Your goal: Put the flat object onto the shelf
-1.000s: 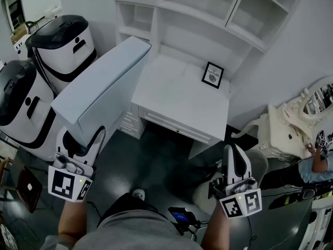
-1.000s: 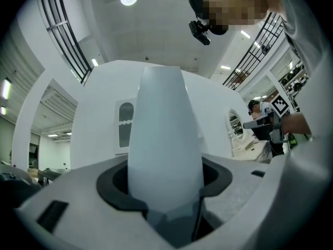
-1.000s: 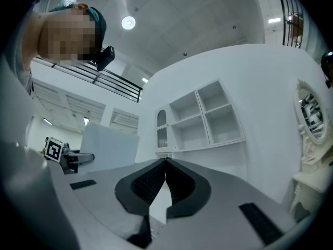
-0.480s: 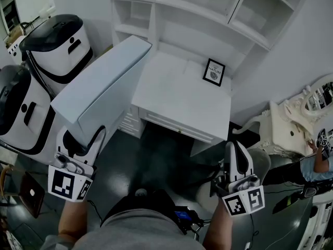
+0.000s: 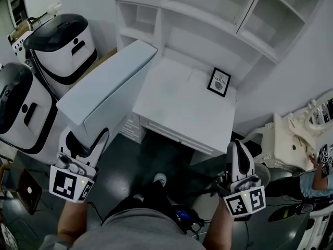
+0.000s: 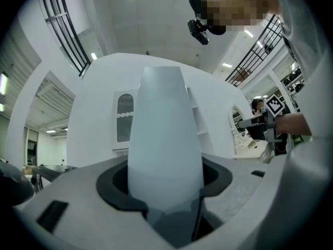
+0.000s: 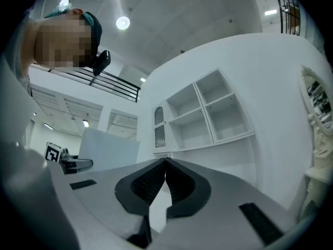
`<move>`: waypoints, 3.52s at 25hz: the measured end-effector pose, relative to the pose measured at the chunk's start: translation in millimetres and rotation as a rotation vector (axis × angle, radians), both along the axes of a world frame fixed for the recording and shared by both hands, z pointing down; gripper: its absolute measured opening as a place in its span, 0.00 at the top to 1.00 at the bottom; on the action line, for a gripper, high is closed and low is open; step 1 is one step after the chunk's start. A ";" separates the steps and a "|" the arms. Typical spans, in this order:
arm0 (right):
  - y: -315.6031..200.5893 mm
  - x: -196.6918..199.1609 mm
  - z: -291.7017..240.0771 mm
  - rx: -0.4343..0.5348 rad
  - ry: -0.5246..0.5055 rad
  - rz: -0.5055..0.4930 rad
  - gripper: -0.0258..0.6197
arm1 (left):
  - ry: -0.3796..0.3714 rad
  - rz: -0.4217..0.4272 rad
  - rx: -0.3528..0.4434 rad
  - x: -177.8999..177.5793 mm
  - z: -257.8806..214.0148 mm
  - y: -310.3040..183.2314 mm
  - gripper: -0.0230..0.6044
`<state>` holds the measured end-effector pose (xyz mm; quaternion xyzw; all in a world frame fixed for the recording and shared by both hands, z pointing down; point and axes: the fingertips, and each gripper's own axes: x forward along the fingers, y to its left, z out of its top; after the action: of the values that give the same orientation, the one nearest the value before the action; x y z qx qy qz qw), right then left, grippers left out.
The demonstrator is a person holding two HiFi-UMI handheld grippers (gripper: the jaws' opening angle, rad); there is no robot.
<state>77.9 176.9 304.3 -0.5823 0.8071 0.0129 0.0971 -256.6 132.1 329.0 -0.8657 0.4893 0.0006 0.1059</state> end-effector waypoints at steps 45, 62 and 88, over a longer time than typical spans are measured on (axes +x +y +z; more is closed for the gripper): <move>-224.5 161.9 9.2 -0.008 -0.098 -0.051 0.92 | -0.003 -0.041 0.081 159.1 -54.0 -204.5 0.54; -310.3 119.7 -10.2 0.012 -0.057 0.065 0.92 | 0.064 0.123 0.125 126.8 -80.6 -317.9 0.54; -380.4 104.8 -3.1 -0.044 -0.026 0.030 0.92 | 0.124 0.151 0.101 118.9 -89.6 -365.9 0.54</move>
<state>182.7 -203.5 301.2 -0.5964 0.7971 -0.0108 0.0944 -137.8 -233.8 239.4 -0.8920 0.4275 0.0869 0.1183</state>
